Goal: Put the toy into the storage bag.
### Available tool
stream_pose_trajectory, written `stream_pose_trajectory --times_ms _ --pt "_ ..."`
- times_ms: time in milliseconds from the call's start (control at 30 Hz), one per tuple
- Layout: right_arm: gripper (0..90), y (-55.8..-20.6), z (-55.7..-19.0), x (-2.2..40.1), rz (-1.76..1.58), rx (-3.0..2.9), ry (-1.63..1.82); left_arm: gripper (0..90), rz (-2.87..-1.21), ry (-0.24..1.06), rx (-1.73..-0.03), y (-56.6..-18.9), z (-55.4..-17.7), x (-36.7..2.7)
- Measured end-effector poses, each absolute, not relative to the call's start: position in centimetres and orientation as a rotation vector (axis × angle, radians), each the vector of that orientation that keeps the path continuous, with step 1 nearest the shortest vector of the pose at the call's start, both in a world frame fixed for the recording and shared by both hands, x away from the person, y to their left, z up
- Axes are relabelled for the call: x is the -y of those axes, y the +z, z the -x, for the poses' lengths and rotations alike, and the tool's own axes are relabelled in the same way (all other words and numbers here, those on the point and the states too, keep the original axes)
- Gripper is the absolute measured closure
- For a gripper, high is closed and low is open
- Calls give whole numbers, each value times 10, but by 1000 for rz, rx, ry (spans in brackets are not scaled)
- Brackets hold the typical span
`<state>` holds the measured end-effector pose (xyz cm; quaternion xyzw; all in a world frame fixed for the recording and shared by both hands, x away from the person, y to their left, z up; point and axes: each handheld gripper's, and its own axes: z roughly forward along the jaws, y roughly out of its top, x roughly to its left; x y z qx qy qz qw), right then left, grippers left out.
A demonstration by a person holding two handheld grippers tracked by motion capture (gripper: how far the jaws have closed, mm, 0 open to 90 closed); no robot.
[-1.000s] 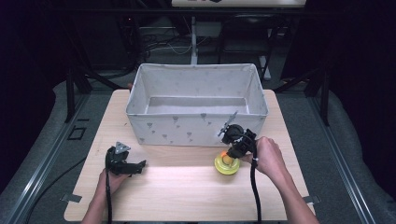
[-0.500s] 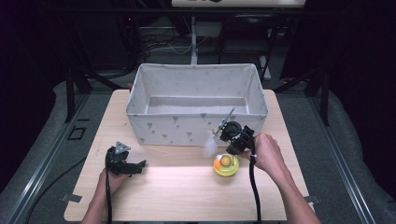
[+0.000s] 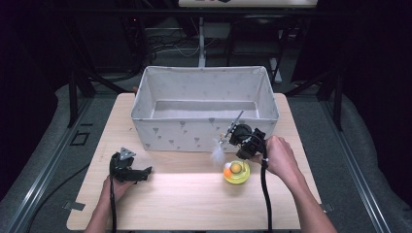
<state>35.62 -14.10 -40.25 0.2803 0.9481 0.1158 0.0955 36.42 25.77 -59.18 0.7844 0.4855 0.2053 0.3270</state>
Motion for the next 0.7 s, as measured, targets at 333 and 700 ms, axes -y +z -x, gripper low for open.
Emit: stream_pose_trajectory --times_ms 333,700 --pt "882 -391 -357 143 -821 -2806 322 4 -2054 538 -1272 -592 -364 -258" --pt "882 -380 -358 143 -813 -2812 322 4 -2053 538 -1273 -592 -364 -258"
